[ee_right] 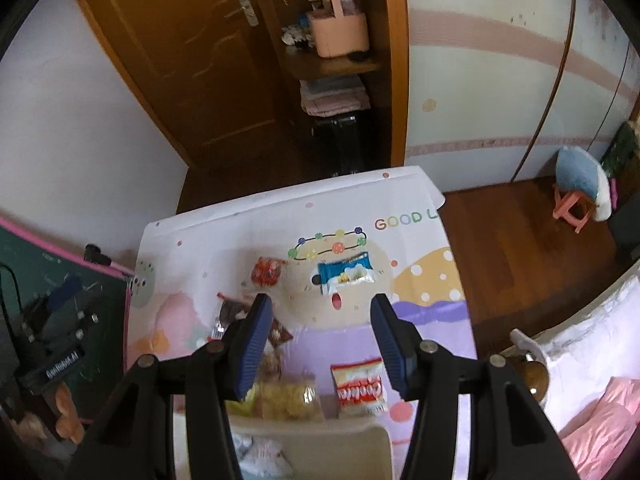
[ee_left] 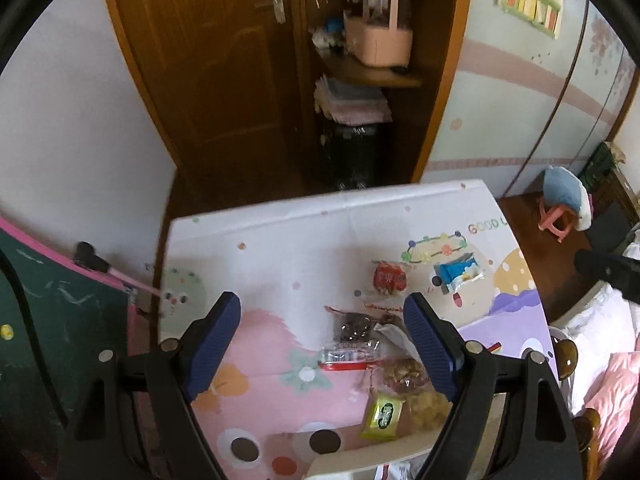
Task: Organize snacks
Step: 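Move both open grippers from the tray toward the snacks on the table, then grasp the dark cookie packet with the left gripper while the right grasps the blue wrapper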
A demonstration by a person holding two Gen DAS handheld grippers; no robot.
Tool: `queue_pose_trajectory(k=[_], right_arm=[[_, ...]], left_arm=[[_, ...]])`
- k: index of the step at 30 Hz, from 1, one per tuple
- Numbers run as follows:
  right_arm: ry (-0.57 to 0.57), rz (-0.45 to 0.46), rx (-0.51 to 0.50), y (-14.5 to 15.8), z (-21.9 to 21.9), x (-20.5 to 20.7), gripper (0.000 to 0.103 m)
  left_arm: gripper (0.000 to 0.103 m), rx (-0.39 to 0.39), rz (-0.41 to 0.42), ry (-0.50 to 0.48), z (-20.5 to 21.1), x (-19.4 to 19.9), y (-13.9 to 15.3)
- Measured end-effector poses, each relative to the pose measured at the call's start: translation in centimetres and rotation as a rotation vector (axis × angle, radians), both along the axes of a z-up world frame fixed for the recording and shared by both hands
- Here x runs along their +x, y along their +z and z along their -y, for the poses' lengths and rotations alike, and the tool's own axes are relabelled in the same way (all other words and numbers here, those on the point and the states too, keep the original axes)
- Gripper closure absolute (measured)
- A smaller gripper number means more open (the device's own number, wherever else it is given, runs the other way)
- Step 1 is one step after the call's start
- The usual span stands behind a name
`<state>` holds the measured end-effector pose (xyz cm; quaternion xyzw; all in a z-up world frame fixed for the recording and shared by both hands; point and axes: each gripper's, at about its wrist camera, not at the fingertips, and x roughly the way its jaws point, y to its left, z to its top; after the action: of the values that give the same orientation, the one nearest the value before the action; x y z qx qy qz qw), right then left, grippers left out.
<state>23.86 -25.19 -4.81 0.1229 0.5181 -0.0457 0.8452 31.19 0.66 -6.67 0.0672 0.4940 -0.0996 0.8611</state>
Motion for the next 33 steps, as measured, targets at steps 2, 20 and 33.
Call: queue_pose_trajectory(k=[2, 20, 33], right_arm=[[-0.025, -0.033, 0.017, -1.7, 0.6, 1.7, 0.052], [-0.427, -0.358, 0.327, -20.4, 6.5, 10.1, 0.029], [-0.404, -0.432, 0.179, -22.7, 3.3, 12.8, 0.025]], left_arm=[[0.020, 0.010, -0.031, -0.008, 0.3, 1.2, -2.0], [0.031, 0.112, -0.344, -0.021, 2.6, 5.6, -19.7], [0.032, 0.030, -0.380, 0.005, 3.7, 6.4, -20.8]])
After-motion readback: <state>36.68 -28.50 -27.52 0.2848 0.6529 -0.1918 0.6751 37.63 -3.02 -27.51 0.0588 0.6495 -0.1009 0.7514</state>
